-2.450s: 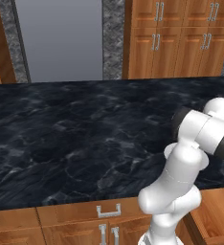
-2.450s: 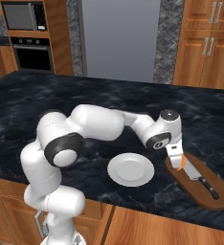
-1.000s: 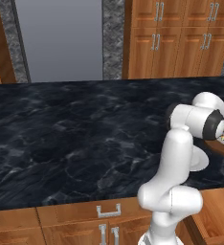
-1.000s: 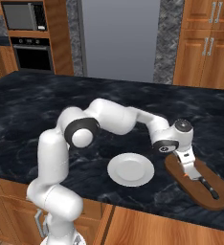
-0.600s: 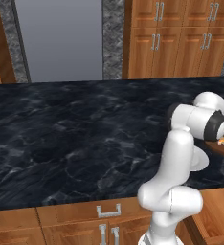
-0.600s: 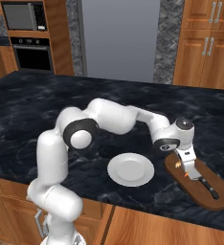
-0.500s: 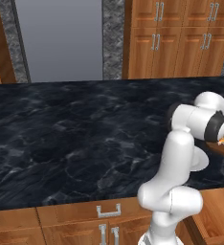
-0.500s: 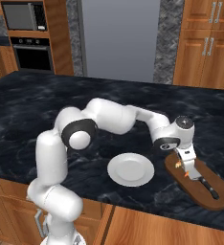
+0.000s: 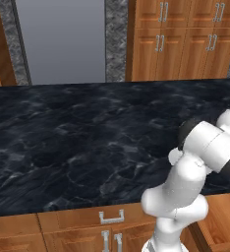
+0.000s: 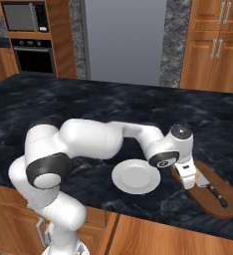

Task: Pick up the knife from the drawer and place it on the cutting board. Then place the meat from the plate to the cutting board.

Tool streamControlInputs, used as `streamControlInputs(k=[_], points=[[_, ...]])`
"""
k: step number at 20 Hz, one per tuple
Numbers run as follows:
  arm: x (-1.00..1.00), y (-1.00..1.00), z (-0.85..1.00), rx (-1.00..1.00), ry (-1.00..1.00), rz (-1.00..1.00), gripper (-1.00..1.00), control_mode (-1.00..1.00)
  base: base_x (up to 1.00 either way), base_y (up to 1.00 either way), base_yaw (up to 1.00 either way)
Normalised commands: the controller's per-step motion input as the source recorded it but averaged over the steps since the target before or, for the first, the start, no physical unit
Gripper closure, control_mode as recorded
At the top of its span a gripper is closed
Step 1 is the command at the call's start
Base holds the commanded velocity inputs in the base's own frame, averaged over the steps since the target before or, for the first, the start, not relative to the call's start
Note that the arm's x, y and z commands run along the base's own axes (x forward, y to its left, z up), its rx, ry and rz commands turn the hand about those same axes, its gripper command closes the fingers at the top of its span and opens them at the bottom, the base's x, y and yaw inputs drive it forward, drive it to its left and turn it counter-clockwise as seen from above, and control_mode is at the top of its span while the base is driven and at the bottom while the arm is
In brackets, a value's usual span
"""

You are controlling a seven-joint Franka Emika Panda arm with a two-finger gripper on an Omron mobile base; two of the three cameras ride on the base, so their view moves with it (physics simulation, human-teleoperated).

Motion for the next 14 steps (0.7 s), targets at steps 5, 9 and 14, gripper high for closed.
streamControlInputs(k=[5,9,14], points=[[-0.56,0.43,0.19,-0.16,-0.03,0.00,-1.00,-1.00,0.00,0.00,0.00],[0.00,-0.04,0.51,-0.03,0.03,0.00,-1.00,-1.00,0.00,0.00,0.00],[0.00,-0.26,0.83,-0.05,0.22,0.00,-1.00,-1.00,0.00,0.00,0.00]])
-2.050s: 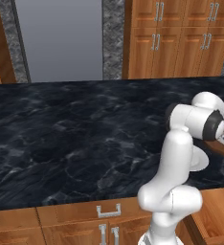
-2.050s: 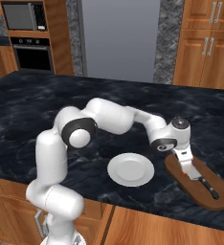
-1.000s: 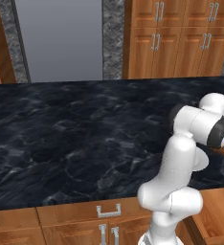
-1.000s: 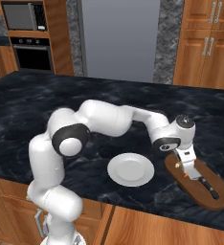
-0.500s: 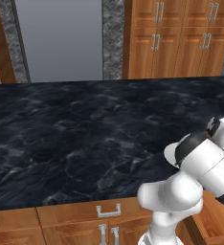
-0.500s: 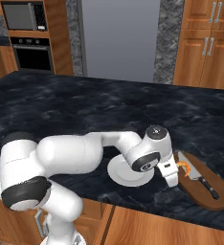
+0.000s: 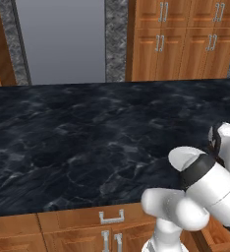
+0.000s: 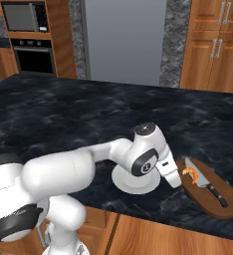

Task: Pick up the knife from the drawer and place it on the cutting board. Then place the meat from the plate to the cutting board.

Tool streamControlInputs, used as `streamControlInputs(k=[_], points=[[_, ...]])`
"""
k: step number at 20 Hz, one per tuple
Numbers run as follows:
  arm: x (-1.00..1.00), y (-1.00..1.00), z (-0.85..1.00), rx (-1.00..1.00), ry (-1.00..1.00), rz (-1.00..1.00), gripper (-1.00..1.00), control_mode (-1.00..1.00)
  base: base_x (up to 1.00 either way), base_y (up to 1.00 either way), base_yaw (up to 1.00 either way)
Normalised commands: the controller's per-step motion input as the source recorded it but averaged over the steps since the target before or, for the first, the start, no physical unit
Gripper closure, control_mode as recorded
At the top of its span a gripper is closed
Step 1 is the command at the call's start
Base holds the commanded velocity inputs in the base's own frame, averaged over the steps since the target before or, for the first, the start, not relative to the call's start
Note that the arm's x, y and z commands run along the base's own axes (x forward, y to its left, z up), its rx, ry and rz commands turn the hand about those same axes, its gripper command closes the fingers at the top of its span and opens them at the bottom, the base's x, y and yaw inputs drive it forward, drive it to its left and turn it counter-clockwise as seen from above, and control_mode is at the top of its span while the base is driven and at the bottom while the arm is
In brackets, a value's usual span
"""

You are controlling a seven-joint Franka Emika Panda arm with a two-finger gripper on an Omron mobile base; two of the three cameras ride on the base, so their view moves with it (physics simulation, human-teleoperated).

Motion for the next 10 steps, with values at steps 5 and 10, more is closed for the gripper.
streamControlInputs(k=[5,10], points=[[0.04,-0.30,0.67,-0.05,0.24,0.00,-1.00,-1.00,0.00,0.00,0.00],[0.23,-0.31,-0.05,0.00,0.14,0.03,-1.00,-1.00,0.00,0.00,0.00]])
